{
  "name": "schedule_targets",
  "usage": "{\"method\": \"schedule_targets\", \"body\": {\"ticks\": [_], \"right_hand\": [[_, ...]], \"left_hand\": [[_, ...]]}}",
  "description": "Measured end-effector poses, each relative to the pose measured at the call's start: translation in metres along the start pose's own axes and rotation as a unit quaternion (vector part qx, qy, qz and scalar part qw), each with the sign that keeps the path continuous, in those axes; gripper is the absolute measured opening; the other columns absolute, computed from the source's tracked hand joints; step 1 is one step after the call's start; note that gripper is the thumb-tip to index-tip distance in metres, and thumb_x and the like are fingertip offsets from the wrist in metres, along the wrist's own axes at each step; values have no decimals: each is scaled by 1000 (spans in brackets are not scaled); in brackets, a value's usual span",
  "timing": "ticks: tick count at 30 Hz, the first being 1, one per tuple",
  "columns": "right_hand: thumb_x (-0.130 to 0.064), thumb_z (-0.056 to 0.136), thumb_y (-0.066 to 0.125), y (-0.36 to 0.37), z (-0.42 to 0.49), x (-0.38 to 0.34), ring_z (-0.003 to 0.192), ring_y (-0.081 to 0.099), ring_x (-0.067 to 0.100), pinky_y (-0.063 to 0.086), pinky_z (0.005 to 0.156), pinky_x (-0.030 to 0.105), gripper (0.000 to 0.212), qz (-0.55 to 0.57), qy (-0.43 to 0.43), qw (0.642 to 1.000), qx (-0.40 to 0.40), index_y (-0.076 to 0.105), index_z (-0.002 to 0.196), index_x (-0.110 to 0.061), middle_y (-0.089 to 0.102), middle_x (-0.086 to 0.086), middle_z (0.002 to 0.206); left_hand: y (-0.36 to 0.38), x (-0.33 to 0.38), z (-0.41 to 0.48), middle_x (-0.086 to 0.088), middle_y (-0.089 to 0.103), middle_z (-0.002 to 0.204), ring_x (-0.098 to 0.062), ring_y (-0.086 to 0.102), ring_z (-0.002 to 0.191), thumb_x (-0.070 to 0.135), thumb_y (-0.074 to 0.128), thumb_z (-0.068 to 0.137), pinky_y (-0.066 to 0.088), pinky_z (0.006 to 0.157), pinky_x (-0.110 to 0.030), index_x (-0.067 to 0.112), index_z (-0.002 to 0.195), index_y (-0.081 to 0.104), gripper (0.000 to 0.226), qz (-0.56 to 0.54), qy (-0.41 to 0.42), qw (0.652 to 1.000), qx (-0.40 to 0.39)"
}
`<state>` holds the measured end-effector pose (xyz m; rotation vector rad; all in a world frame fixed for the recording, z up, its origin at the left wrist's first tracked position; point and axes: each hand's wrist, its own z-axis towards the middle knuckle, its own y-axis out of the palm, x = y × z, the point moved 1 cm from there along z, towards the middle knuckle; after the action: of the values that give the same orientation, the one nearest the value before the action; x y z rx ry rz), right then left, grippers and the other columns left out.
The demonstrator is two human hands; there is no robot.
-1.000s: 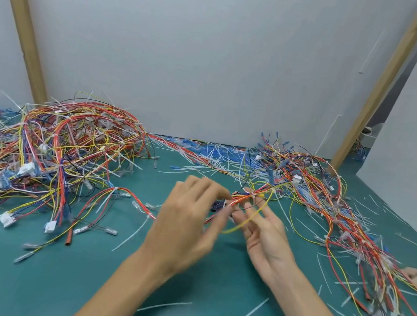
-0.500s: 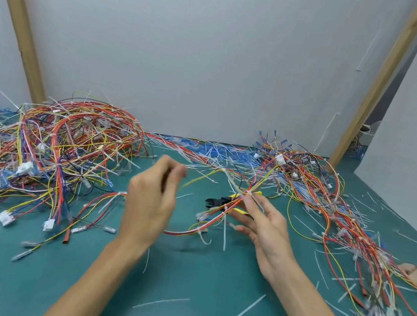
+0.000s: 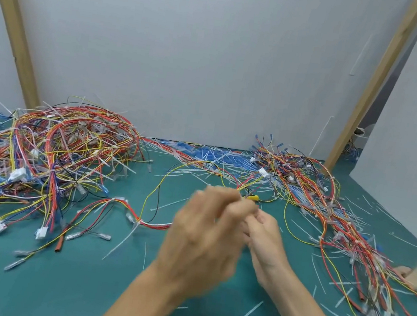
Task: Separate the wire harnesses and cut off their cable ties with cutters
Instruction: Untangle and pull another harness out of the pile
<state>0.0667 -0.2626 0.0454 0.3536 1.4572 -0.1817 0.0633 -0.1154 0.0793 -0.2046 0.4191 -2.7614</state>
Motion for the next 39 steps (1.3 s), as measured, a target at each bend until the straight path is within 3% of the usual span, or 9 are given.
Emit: {"method": "schedule_targets", "body": {"ticks": [6,10,14,18,22,26,32,35,39], "right_hand": [[-26,103,49,6,-4,-2,103,73,14,56,63,21,28,-23,2,999,-36,70,122,-19,77,-1,109],[-24,102,55,12,-11,1,107,71,9,60,69,27,30,-85,-38,995,-47,63,131,-26,75,-8,115],[-23,97,64,10,-11,5,113,65,-1,55,91,39,41,-225,-111,968,-33,60,138,-26,73,-16,116],[-25,97,64,6,-10,3,69,70,1,52,62,16,20,-278,-159,946,-50,74,110,-36,75,-12,78],[-32,96,63,-17,3,-3,55,63,8,52,61,29,17,-360,-207,907,66,73,82,-32,65,-10,58],[-39,87,67,-40,25,-3,85,64,7,52,77,33,7,-503,-178,841,91,66,93,-42,67,-21,78],[-69,88,52,-54,71,14,147,26,13,21,117,38,74,-673,-110,728,-69,35,152,-35,33,-10,158],[-83,85,33,-52,82,29,151,16,9,16,118,39,86,-711,-117,688,-92,23,157,-36,24,-12,163],[-91,77,14,-52,91,30,138,34,12,20,111,36,94,-736,-151,657,-62,36,151,-38,43,-12,148]], "left_hand": [[23,-15,-16,-3,53,139,-21,52,126,11,47,85,40,102,-33,18,145,44,61,76,-191,973,-105],[25,-45,-23,10,41,155,-10,44,137,10,61,88,39,105,-32,29,156,27,79,117,-190,956,-190],[24,-61,-28,15,63,127,-18,63,90,22,61,96,44,90,-37,39,149,40,59,85,-195,950,-227],[15,-78,-28,8,67,94,-24,57,71,31,57,100,39,78,-37,40,125,64,28,113,-215,950,-196],[1,-102,-32,8,69,88,-16,59,60,30,60,99,45,77,-42,33,111,74,18,41,-287,948,-132],[-6,-114,-38,12,69,83,-8,59,61,28,66,94,50,65,-30,33,104,76,15,-32,-340,935,-96],[-6,-121,-41,13,73,70,-3,60,59,21,70,90,41,55,-8,28,90,81,12,-125,-435,887,-87],[-5,-123,-46,3,75,71,-12,58,63,17,70,89,43,55,-12,31,84,80,17,-197,-480,850,-85],[-5,-132,-49,2,60,55,-10,43,58,12,69,91,33,57,-23,25,84,81,19,-254,-511,819,-57]]}}
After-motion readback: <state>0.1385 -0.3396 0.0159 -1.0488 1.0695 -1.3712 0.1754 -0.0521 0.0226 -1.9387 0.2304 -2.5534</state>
